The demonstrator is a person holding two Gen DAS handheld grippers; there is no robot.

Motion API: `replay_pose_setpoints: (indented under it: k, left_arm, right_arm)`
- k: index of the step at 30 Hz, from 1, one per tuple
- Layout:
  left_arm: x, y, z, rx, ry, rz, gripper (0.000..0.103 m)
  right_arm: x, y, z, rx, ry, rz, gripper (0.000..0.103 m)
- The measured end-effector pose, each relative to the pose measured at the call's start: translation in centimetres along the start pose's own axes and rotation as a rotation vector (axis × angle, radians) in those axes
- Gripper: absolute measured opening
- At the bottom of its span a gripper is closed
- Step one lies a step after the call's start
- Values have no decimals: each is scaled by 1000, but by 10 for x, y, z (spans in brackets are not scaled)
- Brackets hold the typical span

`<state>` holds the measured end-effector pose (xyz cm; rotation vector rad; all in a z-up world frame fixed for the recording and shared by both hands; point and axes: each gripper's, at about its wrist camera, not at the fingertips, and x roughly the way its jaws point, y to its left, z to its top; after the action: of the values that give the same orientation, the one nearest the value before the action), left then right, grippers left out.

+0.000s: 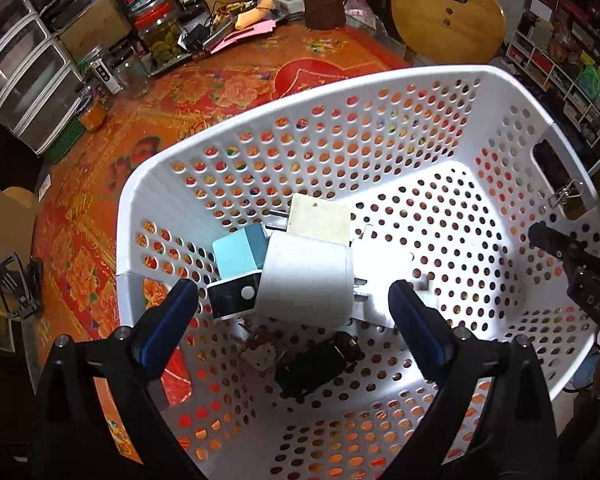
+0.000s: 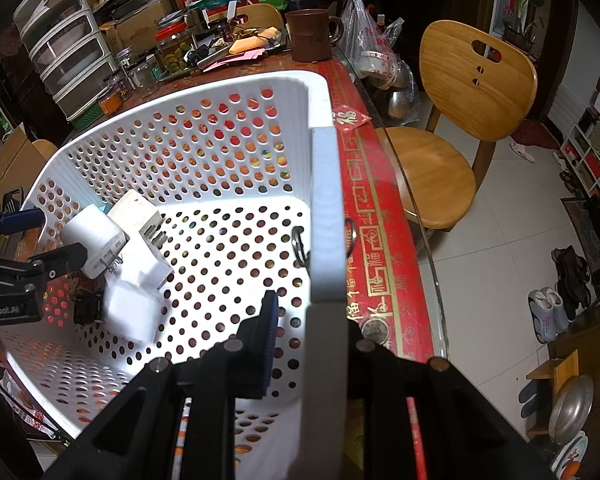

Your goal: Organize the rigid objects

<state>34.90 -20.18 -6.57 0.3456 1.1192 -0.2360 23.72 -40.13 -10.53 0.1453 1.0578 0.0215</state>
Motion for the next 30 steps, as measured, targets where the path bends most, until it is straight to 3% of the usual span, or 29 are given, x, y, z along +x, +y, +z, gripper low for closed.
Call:
replay_pose_setpoints:
  k: [5, 8, 10, 12, 14, 15, 18, 22, 27, 30]
  left_arm:
    - [-13, 1, -6, -2, -41, -8, 95]
    - [-40, 6, -17, -28, -171, -6, 95]
    - [-69, 8, -33, -39, -326, 19, 98]
    - [-94, 10, -54, -49, -461, 40, 102]
    - [-111, 12, -74, -55, -552, 32, 102]
    - [-116, 13, -83, -54, -579, 29, 102]
    - [-129, 18, -107, -58, -631, 37, 102]
    - [-150, 30, -143, -106, -667, 21, 102]
    - [-170, 34, -188, -146, -655, 8, 102]
    - [-181, 36, -216, -180, -653, 33, 103]
  right_arm:
    - [0, 0, 0, 1, 0, -1, 19]
    - [1, -2, -1, 2, 0, -2, 19]
    - [0, -2, -1, 3, -1, -1, 20]
    - [0, -2, -1, -2, -1, 0, 32]
    - [-1, 0, -3, -3, -3, 5, 59]
    - [-3, 0, -4, -1, -13, 4, 63]
    - [-31, 4, -14, 4, -116, -34, 71]
    - [-87, 15, -42, 23, -318, -43, 102]
    - [-154, 51, -93, -35, -551, -42, 103]
    - [-180, 74, -120, -71, -606, -61, 103]
